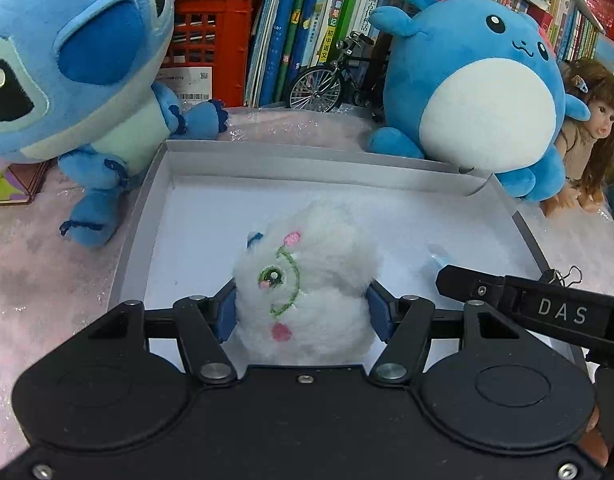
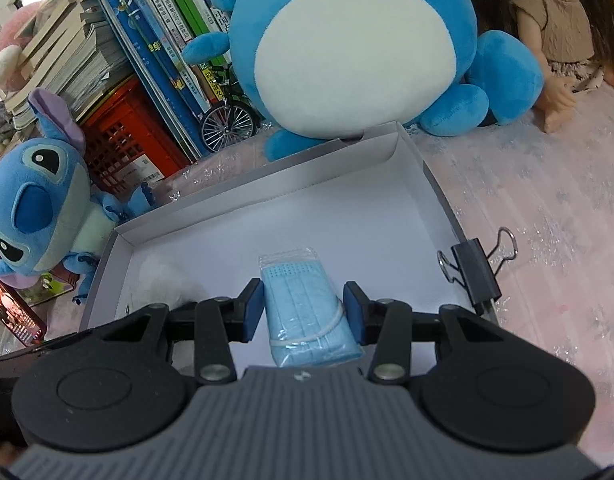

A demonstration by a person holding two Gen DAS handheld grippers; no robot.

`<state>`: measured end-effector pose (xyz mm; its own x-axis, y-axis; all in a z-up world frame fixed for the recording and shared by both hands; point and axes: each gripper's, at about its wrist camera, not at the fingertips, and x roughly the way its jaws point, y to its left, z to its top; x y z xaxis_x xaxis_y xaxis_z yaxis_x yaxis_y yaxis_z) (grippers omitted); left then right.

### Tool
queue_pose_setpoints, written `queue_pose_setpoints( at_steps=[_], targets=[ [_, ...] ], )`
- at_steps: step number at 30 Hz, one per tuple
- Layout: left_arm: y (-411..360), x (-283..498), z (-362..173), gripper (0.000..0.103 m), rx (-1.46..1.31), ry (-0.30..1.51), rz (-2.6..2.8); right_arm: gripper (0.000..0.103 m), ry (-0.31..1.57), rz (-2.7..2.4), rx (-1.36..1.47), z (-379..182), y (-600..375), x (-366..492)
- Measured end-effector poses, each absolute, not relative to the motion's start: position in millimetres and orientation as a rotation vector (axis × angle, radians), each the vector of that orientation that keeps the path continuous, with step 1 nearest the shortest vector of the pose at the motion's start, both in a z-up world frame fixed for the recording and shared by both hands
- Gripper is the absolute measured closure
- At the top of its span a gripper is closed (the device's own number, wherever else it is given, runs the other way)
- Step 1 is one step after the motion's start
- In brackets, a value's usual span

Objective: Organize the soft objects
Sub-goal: 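Carry the white plush with the left tool while the right tool carries the mask packet into the white box, then open the left tool to drop the plush in the box while the right tool releases the mask packet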

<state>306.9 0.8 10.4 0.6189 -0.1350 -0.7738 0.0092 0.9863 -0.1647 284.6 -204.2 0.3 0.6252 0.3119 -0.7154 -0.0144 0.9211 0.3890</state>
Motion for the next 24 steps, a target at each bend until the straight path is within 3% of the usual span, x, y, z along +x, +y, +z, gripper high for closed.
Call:
queue_pose_setpoints(
  at_steps=[7,14,24],
  targets=[
    [-1,307,10,0.041,-0.138,0.897,-0.084,0.051,0.875,0.193,0.349,0,-202,284],
    [0,306,10,0.040,-0.146,0.896,-0.082,0.041,0.863,0.202,0.315,0,-200,283],
    [10,289,30,0.023,-0.145,0.867,-0.073,0.027,0.824,0.238,0.312,14,-209,272]
  ],
)
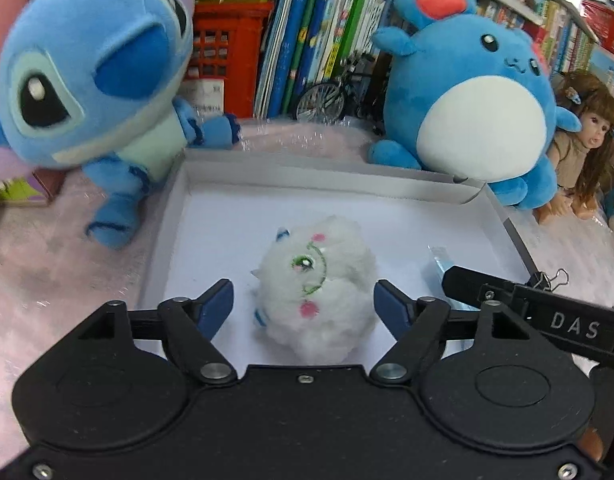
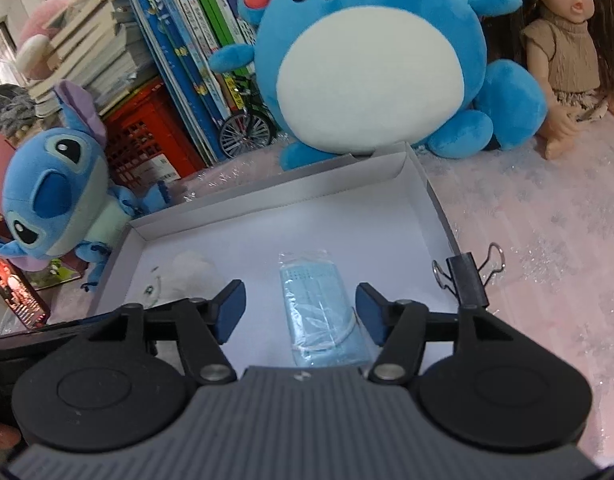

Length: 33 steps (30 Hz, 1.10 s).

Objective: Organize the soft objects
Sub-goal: 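Open the left tool to drop the plush in the box while the right tool releases the mask packet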

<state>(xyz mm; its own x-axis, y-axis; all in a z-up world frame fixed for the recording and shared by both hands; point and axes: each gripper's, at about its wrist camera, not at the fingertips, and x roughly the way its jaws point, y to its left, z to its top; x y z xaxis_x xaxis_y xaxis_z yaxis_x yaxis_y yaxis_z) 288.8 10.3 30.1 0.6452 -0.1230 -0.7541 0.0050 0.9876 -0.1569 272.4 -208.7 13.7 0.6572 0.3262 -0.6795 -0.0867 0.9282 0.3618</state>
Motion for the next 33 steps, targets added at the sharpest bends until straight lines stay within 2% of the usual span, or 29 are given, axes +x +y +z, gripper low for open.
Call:
queue_pose_setpoints(
  at_steps=[15,33],
  targets=[
    [9,233,63,0.019,-0.147,0.755,-0.124,0.019,0.705,0.221,0.167,48,-212,223],
    [0,164,79,0.017,-0.137,0.689,-0.174,0.017,0.609,0.229,0.095,66,-222,166]
  ],
)
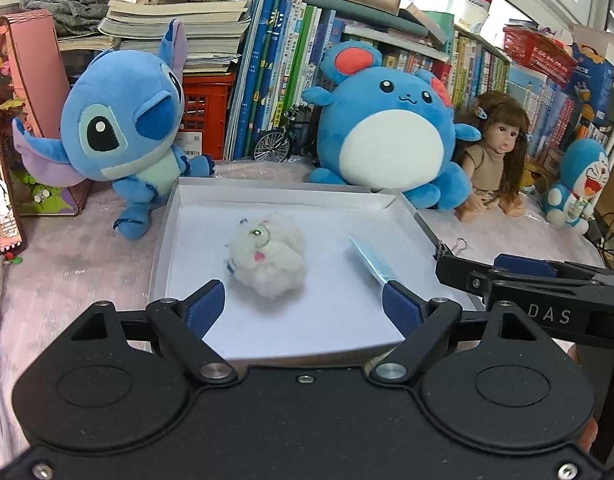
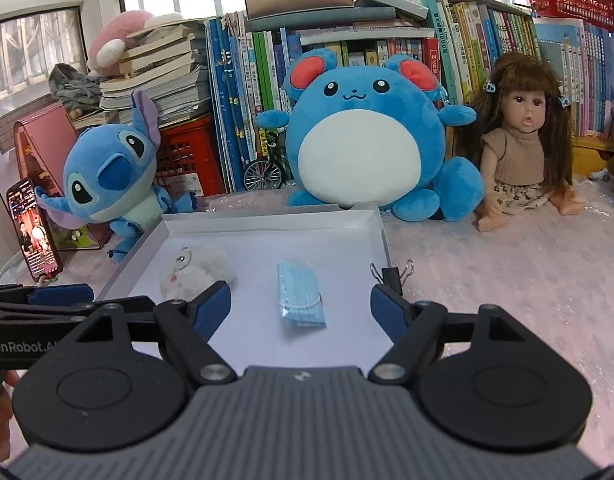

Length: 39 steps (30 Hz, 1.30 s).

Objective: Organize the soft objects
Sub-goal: 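Open the left tool to drop the plush in the box while the right tool releases the mask packet, then move the left tool to the pink knit sock while the right tool approaches the purple heart plush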

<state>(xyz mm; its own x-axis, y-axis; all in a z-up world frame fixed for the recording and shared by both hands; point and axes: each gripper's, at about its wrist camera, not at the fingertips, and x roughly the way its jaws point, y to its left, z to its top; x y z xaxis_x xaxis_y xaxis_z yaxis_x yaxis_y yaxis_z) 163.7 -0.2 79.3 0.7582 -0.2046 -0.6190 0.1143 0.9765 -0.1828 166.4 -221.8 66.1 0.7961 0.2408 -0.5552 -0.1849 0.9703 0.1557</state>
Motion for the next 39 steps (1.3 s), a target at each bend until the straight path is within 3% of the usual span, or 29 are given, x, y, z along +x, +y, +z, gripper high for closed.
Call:
queue_pose_setpoints(
  at_steps=[39],
  targets=[
    [17,36,42,0.017,-0.053,0.648,-0.100,0.014,0.498,0.255,-0.044,43,-254,38]
  ],
)
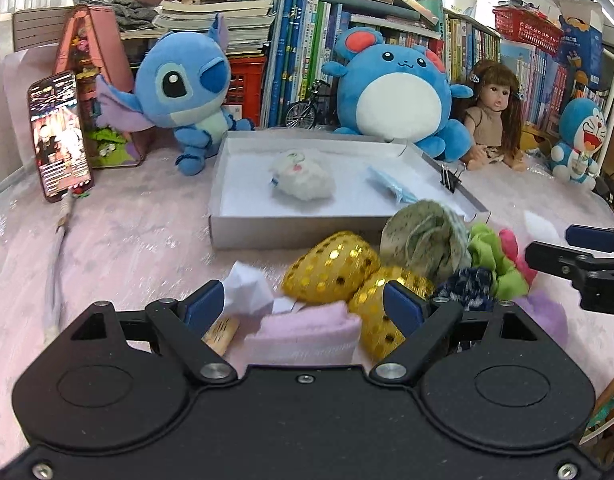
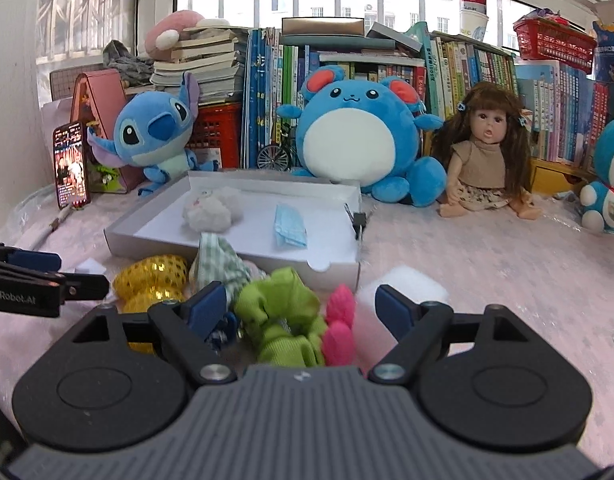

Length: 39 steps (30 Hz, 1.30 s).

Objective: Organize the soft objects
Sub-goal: 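Move the left tool to the pink knit sock while the right tool approaches the purple heart plush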

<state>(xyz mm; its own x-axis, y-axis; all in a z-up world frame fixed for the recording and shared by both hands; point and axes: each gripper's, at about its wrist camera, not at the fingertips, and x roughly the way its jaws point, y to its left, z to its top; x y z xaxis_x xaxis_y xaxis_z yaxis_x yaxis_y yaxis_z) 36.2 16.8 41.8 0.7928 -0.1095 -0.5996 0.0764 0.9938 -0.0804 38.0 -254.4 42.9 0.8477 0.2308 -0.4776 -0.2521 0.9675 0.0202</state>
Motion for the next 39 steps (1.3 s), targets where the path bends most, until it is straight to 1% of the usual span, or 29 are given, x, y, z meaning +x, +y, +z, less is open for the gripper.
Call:
queue_pose_setpoints(
  at_steps=[10,16,19,24,26,28,32,36,39],
  targets=[
    [22,6,26,0.017,0.015,0.655,-0.062,0.014,0.528,0.230,-0.161,24,-258,6],
    [23,2,17,0.018,0.023,0.686,-0.068,0.013,0.560,0.237,-0.184,12,-259,0],
    [19,2,14,0.020,0.027,0.688,-0.073,0.012,0.571,0.252,-0.198,7,-256,-1],
    [16,6,16,0.021,-0.011,0.678,-0.089,0.012,0.572,0.256,-0.223,1,-250,-1],
    [14,10,15,0.023,-0.021,0.682,-0.091,0.012,0.573,0.260,-0.228,0,-249,-1],
    [13,13,14,0.028,-0.032,0.686,-0.086,0.012,0.576,0.263,-0.223,-1,-248,0],
    [12,18,10,0.030,-0.049,0.697,-0.083,0.012,0.582,0.265,-0.214,-3,-247,4],
    [11,21,8,0.037,-0.054,0.703,-0.081,0.012,0.586,0.267,-0.218,-6,-242,8],
    [11,23,6,0.039,-0.058,0.706,-0.080,0.012,0.589,0.273,-0.219,-8,-238,10]
  ],
)
